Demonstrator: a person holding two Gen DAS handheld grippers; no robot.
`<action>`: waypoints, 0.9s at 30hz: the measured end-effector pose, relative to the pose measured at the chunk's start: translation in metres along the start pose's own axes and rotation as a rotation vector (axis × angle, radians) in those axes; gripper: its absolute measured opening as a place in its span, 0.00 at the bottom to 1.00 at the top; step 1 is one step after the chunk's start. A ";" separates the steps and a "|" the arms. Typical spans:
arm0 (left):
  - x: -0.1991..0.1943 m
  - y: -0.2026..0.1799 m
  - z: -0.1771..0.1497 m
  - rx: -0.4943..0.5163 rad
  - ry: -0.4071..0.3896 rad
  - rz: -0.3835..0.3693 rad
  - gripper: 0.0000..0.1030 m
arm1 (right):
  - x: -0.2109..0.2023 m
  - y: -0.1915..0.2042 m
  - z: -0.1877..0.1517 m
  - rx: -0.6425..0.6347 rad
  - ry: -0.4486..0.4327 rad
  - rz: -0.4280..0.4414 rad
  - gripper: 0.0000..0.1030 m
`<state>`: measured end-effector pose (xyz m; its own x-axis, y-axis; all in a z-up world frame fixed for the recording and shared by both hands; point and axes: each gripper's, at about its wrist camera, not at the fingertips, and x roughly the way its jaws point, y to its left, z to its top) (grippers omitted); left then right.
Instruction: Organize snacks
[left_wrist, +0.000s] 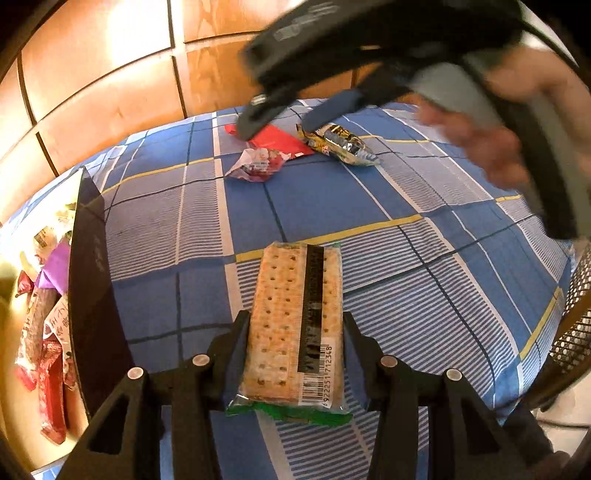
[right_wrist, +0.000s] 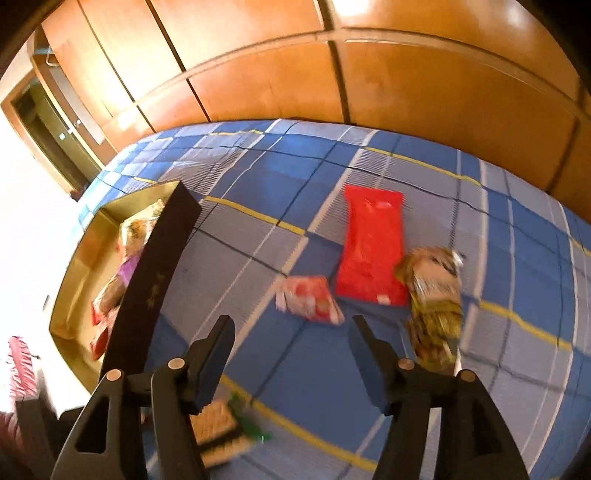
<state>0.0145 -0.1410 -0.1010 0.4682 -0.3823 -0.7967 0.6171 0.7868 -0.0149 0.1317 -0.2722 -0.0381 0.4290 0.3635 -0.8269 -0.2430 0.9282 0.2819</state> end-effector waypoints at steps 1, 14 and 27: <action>0.000 0.000 0.000 0.000 -0.002 0.000 0.46 | 0.009 0.002 0.005 -0.014 0.022 -0.015 0.62; -0.001 0.002 -0.003 -0.013 -0.022 -0.013 0.46 | 0.016 0.007 -0.024 -0.103 0.074 -0.102 0.23; 0.000 0.000 -0.002 -0.015 -0.021 0.005 0.46 | -0.021 -0.013 -0.120 0.032 0.019 -0.179 0.23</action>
<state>0.0129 -0.1400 -0.1019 0.4844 -0.3887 -0.7838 0.6053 0.7958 -0.0205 0.0216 -0.3013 -0.0823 0.4459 0.1911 -0.8744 -0.1362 0.9800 0.1448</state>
